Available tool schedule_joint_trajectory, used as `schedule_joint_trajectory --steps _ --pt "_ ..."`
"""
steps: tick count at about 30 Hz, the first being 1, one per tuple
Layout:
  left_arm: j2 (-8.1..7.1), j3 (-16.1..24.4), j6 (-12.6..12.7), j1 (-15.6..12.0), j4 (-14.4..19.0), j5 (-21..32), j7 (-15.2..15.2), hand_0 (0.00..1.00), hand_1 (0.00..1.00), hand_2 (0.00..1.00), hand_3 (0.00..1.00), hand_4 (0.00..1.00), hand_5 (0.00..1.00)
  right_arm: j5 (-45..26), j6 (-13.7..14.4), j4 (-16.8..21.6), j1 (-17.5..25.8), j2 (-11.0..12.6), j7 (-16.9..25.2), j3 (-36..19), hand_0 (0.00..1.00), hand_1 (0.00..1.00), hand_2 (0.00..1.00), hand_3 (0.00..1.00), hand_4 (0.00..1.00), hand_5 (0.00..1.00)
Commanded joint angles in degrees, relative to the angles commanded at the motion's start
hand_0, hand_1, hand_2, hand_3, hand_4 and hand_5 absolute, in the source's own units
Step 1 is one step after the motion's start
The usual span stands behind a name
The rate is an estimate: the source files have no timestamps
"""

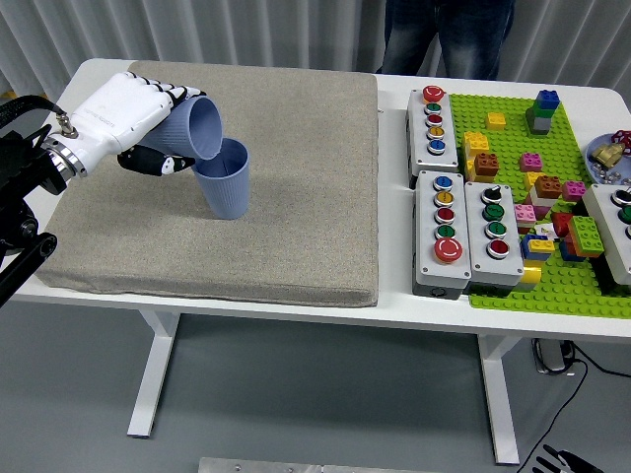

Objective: Pick cup pour cup place

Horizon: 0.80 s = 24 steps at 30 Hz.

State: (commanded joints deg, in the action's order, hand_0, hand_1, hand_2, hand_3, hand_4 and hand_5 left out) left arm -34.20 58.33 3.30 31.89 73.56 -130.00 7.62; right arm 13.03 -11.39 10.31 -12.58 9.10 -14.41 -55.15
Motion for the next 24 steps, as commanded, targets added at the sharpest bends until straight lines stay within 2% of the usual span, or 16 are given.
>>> schedule_joint_trajectory --steps 24 --pt "-1.24 -0.56 1.24 -0.03 1.18 0.00 0.31 0.397 0.501 0.626 0.620 0.568 0.150 0.18 -0.10 0.00 -0.16 0.06 -0.08 -0.36 0.762 0.699 0.710 0.606 0.171 0.364"
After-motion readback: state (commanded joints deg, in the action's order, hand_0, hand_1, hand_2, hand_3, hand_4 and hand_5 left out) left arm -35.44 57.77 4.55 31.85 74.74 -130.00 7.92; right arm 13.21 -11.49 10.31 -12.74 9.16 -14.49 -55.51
